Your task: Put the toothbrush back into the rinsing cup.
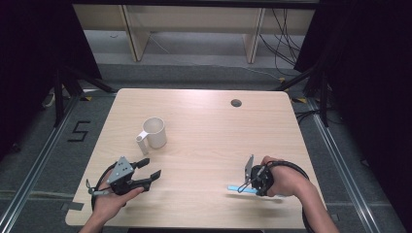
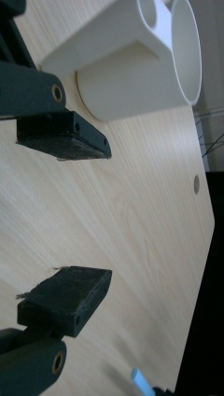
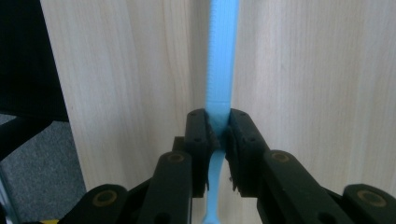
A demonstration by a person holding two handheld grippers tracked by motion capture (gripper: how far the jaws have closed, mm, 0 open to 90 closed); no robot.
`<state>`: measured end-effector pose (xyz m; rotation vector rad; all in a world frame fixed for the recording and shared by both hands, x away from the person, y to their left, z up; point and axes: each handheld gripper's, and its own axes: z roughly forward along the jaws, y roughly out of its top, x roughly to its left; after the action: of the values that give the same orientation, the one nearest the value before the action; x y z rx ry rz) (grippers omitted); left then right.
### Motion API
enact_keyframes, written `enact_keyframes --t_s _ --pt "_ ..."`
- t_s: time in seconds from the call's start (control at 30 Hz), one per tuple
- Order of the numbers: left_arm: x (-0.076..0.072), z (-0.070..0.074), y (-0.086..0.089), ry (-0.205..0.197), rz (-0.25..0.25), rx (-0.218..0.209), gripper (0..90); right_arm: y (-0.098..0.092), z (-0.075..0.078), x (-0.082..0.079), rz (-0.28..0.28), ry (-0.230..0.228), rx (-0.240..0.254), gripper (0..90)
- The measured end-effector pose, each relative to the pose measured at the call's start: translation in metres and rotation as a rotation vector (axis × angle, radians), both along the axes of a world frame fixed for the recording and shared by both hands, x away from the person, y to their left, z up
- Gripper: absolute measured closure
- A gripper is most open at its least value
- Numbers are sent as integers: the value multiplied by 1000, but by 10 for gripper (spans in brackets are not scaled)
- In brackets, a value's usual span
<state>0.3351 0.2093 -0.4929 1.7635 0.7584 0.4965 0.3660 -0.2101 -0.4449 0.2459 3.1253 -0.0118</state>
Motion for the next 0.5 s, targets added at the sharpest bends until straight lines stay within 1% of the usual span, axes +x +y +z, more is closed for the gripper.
enact_keyframes --t_s 0.03,0.07,0.1,0.13,0.17,0.2,0.23,0.27,0.3,0.33,0.37,0.4,0.43,0.47,0.5 --pt "-2 3 -5 9 -18 29 347 4 1 2 48 -10 14 794" --pt "-2 4 -7 12 -29 33 347 5 2 0 17 -9 15 794" --pt "-1 3 -10 11 -43 31 349 6 3 -1 10 -7 14 794" --pt "-1 3 -10 11 -43 31 350 7 4 0 23 -12 22 794" --pt "-2 5 -15 25 -59 50 350 9 5 -1 17 -12 13 794" --pt "-2 5 -18 27 -69 53 350 10 5 1 63 -18 32 794" --pt "-2 5 -20 28 -80 58 350 12 7 -1 26 -10 19 794" --pt "-2 5 -20 28 -80 58 350 12 7 -1 26 -10 19 794" --pt "-3 5 -26 27 -107 64 351 15 8 -2 30 -10 23 794" --pt "-3 5 -26 27 -107 64 351 15 8 -2 30 -10 23 794" --pt "-3 6 -29 32 -126 75 351 19 8 0 61 -17 36 794" --pt "-4 6 -33 35 -148 82 351 21 9 -1 50 -22 26 794" --pt "-3 7 -35 28 -160 96 350 23 10 -1 44 -14 23 794" --pt "-3 7 -38 28 -173 98 350 25 11 0 65 -21 26 794" --pt "-3 7 -40 31 -182 110 350 27 11 0 72 -18 37 794"
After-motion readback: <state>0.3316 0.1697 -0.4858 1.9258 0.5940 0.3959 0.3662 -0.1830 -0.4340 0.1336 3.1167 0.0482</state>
